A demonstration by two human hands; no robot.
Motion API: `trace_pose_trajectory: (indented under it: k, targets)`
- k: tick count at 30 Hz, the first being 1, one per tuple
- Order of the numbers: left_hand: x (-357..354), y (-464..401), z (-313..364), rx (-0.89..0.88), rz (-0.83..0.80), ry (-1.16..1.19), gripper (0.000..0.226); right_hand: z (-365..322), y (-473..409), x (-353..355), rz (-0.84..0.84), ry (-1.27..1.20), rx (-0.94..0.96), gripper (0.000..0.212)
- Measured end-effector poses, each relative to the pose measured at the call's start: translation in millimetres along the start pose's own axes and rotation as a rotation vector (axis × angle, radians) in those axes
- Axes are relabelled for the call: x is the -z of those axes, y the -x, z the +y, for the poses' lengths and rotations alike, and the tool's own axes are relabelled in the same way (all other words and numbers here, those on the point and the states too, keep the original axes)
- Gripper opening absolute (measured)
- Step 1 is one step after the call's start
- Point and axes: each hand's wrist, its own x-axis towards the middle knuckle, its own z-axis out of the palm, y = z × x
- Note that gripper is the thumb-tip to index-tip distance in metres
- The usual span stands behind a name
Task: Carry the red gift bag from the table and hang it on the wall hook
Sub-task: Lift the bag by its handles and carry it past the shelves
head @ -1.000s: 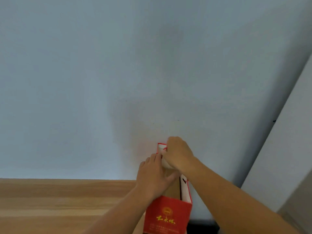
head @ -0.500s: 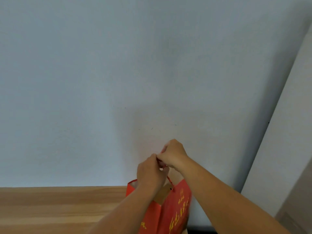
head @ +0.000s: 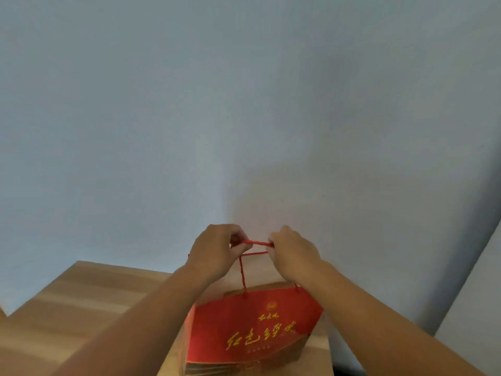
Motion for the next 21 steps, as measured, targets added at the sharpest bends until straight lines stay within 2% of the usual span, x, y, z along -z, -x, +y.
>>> trace_pose_trajectory:
  k: [2, 5, 14, 21]
  targets:
    - [20.4, 16.4, -15.4, 0.046, 0.048, -0.033, 0.006, -19.0, -0.7, -5.6, 0.095, -0.095, 0.101, 0.022]
    - [49.6, 46.0, -42.4, 0.138, 0.127, -0.059, 0.004, -61.5, 0.5, -11.6, 0.151, -0.167, 0.279, 0.023]
    - [121.8, 161.6, -118.5, 0.316, 0.316, -0.157, 0.003, -214.0, 32.4, -49.6, 0.045, -0.331, 0.49, 0.023]
    - [196.0, 258.6, -179.6, 0.482, 0.449, -0.195, 0.005, -334.4, 59.9, -69.2, 0.005, -0.381, 0.649, 0.011]
